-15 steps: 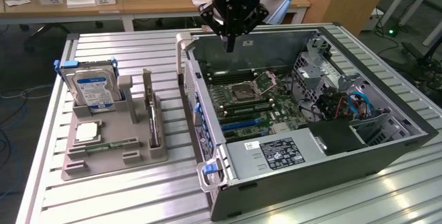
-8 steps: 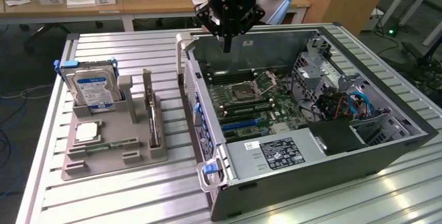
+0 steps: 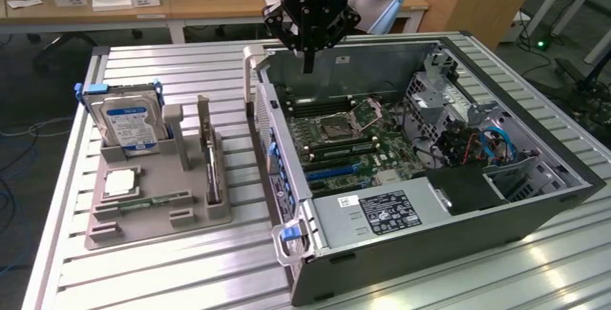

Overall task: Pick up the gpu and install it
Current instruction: 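Reach for the gpu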

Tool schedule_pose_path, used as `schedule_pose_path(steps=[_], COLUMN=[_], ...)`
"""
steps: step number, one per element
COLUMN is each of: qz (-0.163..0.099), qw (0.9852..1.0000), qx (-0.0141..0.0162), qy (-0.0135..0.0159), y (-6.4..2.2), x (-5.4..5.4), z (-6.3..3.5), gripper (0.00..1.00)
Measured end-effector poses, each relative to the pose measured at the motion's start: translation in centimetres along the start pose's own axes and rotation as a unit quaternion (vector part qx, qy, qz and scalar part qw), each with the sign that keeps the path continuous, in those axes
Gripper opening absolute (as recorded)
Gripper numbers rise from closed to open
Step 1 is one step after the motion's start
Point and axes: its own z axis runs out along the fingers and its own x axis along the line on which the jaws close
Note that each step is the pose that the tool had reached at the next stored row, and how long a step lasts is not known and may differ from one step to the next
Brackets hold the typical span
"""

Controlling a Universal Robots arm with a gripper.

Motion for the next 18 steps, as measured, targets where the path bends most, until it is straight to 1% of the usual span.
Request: schedule_pose_path(steps=[10, 18], qz=[-0.001, -0.008], qw=[1.0000, 1.0000], qx=[0.0000, -0.0002], qy=[0.0000, 0.0004], y=[-0.13, -0.31], x=[1.2, 3.0], z=[-0.04, -0.08], gripper=[0.11, 0.11])
